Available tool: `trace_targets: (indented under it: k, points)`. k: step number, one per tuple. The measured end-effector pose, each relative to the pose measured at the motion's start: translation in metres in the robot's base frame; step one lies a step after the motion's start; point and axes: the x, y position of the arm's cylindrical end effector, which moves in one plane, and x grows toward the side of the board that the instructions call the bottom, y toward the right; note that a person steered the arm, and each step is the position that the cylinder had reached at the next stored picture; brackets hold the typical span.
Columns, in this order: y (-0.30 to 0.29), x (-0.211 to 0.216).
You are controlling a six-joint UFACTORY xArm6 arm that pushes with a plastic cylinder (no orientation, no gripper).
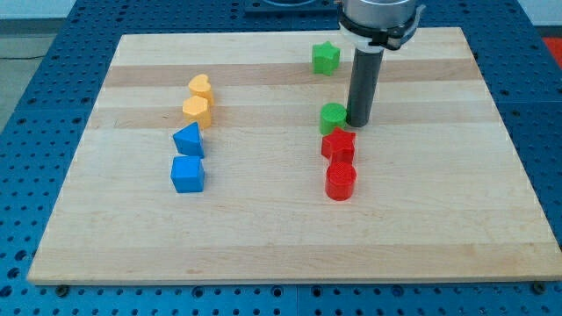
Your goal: Push the green star into the green circle
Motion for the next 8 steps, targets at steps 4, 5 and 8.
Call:
trace_targets:
  k: [4, 5, 8]
  points:
    - [0.036, -0.184]
    - [-0.022, -0.192]
    - [-0.035, -0.080]
